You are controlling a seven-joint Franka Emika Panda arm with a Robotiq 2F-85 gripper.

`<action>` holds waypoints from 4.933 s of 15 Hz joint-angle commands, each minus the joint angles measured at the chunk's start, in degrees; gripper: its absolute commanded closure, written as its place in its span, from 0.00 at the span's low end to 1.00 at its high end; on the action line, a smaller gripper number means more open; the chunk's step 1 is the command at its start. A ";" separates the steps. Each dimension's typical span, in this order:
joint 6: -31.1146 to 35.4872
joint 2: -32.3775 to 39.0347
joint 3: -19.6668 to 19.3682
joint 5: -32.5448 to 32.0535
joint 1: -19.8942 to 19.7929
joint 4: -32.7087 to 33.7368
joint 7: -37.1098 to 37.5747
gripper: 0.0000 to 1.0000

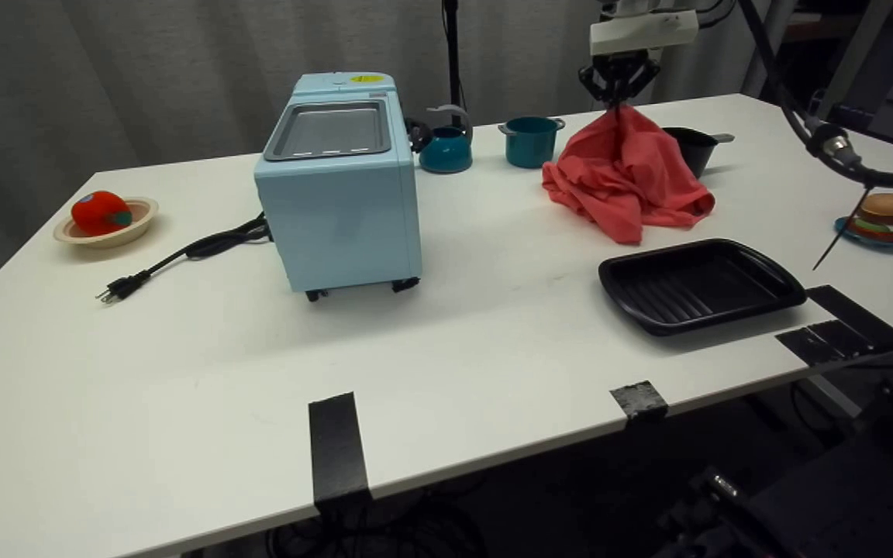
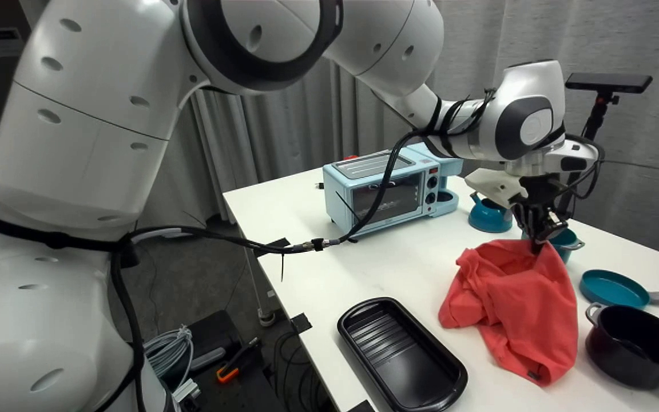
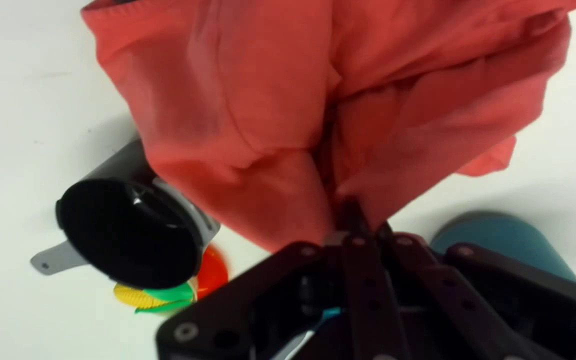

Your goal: Unfold the orange sweatshirt

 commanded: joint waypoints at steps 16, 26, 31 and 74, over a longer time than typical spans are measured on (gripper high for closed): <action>14.27 -26.38 -1.63 -3.16 -0.44 -9.27 1.14 0.99; 5.42 -30.30 1.68 11.01 -3.39 6.89 -9.17 0.99; 5.44 -27.79 3.83 17.96 -2.78 3.72 -13.14 0.99; -4.44 -44.58 3.71 4.87 -4.25 -28.66 -13.43 0.00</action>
